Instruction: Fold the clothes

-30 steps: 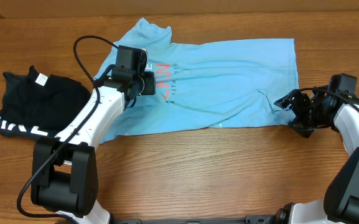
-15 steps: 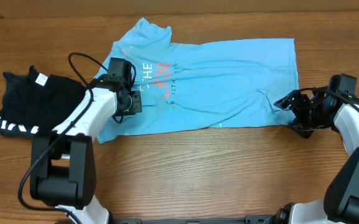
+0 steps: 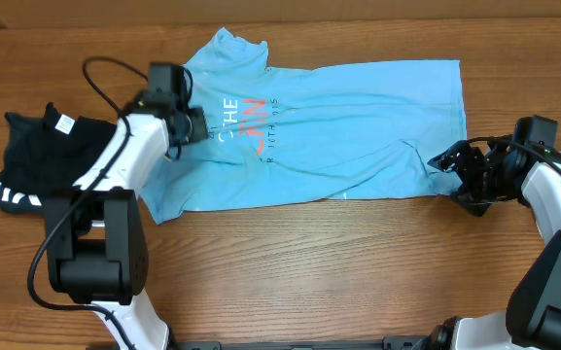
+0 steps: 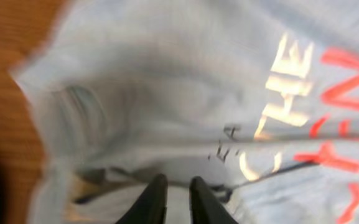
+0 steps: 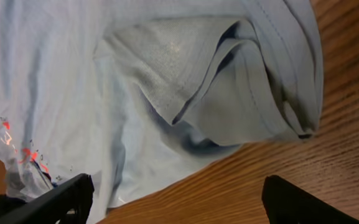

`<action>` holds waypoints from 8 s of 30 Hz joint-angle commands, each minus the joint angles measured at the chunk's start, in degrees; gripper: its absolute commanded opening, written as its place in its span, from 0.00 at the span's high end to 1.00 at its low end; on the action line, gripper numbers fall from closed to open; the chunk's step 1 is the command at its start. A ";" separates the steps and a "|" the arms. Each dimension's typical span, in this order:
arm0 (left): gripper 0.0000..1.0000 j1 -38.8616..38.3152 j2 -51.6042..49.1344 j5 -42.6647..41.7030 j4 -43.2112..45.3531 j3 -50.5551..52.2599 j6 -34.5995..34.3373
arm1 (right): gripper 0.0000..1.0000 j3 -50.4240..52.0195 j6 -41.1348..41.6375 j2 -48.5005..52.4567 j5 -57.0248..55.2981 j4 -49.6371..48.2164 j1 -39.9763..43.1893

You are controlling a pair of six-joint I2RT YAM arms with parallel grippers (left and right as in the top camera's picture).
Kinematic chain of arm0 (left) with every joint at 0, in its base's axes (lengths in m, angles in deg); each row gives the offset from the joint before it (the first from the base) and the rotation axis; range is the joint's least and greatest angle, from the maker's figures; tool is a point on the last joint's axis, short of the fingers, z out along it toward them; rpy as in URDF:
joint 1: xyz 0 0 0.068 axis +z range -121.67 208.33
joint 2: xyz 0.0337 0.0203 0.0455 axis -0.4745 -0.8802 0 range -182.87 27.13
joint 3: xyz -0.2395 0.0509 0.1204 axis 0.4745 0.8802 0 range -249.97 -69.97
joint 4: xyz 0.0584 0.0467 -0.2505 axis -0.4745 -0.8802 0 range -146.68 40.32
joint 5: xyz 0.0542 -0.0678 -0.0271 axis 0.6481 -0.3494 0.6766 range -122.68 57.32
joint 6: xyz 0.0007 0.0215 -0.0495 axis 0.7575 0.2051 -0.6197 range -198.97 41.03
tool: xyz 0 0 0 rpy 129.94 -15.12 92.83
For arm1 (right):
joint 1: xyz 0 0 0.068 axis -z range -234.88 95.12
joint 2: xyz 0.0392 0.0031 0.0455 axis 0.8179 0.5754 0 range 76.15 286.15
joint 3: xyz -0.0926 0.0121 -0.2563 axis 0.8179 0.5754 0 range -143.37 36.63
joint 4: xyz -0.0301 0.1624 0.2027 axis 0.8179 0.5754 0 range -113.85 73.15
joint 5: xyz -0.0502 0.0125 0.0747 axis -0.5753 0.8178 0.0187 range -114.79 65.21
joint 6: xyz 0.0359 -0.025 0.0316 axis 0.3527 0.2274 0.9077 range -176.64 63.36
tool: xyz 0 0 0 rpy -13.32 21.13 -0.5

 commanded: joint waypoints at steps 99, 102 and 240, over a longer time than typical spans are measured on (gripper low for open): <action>0.62 15.06 -0.44 -5.25 -23.52 11.30 -9.31 | 0.96 4.11 7.65 7.45 -6.21 -22.77 -3.28; 0.62 15.06 -0.44 -5.25 -22.95 11.30 -9.33 | 0.96 1.57 7.39 7.45 -4.96 -22.21 -0.07; 0.49 10.97 1.88 -17.64 -48.28 -24.22 8.00 | 0.88 12.11 5.62 -0.07 -22.29 -6.75 6.25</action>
